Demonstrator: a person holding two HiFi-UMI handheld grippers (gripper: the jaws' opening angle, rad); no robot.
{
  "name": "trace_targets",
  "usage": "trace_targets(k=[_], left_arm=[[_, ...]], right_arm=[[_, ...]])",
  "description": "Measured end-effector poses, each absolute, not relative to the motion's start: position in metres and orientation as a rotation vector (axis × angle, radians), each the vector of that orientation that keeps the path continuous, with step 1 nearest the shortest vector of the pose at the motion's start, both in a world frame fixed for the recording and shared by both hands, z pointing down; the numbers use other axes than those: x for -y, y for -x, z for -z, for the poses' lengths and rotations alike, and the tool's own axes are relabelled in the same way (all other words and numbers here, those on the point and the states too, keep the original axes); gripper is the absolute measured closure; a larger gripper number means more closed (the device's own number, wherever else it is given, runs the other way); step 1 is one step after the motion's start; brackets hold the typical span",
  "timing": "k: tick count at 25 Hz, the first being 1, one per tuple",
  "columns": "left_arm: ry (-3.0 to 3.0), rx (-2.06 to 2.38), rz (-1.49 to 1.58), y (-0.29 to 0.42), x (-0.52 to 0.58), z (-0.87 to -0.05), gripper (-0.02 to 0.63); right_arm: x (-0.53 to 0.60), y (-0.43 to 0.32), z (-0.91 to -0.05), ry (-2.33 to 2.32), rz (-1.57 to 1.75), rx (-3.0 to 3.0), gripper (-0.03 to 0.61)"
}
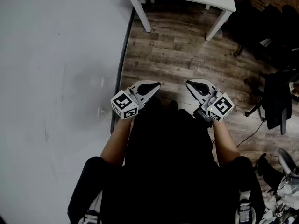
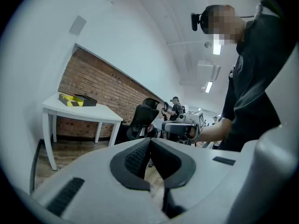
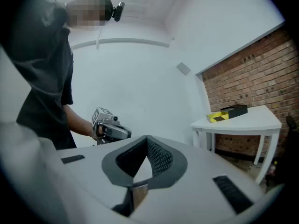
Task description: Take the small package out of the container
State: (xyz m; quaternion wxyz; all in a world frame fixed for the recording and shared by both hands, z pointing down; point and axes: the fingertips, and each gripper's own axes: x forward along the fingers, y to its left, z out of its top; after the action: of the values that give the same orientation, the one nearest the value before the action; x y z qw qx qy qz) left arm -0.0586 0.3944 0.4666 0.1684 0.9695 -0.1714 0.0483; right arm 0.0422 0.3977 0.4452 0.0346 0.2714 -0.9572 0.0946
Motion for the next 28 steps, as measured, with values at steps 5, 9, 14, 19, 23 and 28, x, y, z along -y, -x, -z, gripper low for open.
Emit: trace_targets(k=[5, 9, 14, 19, 23, 28], left_arm=[[-2.773, 0.512, -0.133, 0.057, -0.392, -0.460, 0.598], [-2.777, 0.530, -0.130, 0.057, -0.391, -0.458, 0.598], [-2.780, 0.549, -0.125, 0.056, -0.390, -0.457, 0.598], [-2.781, 0.572, -0.112, 0.054, -0.392, -0.452, 0.598], [-2.781, 0.584, -0.106, 0.051, -0.394, -0.448, 0.598], [-2.788, 0.589, -0.093, 0.046, -0.398, -0.444, 0.598]], right_arm=[[-0.400, -0.047, -0.443, -0.850, -0.285, 2.941, 0.572], [-0.401, -0.055, -0.442, -0.863, -0.281, 2.937, 0.572], [-0.400, -0.065, -0.442, -0.899, -0.292, 2.944, 0.572], [-0.402, -0.071, -0.441, -0.913, -0.291, 2.949, 0.572], [-0.404, -0.079, -0.438, -0.933, -0.293, 2.962, 0.572], [-0.406, -0.093, -0.430, -0.994, -0.321, 3.002, 0.572]])
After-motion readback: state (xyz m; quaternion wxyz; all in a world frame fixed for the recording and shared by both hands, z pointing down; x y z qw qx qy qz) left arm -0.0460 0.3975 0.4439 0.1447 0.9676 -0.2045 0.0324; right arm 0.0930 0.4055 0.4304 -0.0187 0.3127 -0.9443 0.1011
